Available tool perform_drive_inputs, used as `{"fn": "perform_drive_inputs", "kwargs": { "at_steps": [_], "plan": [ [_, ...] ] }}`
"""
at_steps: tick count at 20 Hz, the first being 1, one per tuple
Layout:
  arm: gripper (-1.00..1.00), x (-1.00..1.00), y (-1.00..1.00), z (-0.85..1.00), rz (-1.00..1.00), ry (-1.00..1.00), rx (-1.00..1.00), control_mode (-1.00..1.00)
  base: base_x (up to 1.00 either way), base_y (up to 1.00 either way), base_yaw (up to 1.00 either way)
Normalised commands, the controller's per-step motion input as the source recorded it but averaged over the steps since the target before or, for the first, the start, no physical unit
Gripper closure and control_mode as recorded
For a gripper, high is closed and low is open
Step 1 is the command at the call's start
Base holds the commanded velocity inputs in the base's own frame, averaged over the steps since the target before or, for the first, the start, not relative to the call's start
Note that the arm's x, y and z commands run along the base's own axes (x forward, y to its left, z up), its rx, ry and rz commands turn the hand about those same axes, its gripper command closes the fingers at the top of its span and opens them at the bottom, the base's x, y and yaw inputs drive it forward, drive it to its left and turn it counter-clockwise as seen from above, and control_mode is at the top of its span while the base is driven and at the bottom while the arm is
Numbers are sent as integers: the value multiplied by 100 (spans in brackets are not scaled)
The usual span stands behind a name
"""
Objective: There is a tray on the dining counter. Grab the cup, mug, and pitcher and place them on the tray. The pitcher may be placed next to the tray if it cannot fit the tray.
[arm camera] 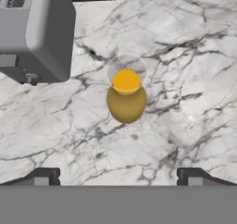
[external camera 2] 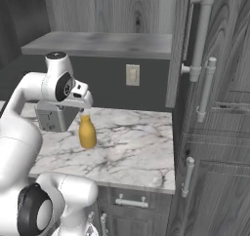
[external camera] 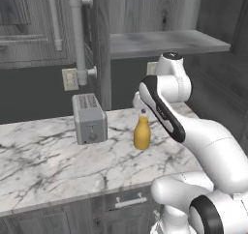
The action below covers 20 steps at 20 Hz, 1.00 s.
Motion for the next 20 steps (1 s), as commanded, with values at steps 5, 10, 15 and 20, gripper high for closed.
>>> {"fn": "perform_drive_inputs", "kwargs": {
  "at_steps": [5,10,15,20],
  "plan": [
    [-100,16,0,-43,4,0,0,-100,0,0,0],
    [-100,15,0,-25,3,0,0,-100,0,0,0],
    [-100,15,0,-16,1,0,0,-100,0,0,0],
    [-100,16,0,-11,1,0,0,-100,0,0,0]
  ]
}}
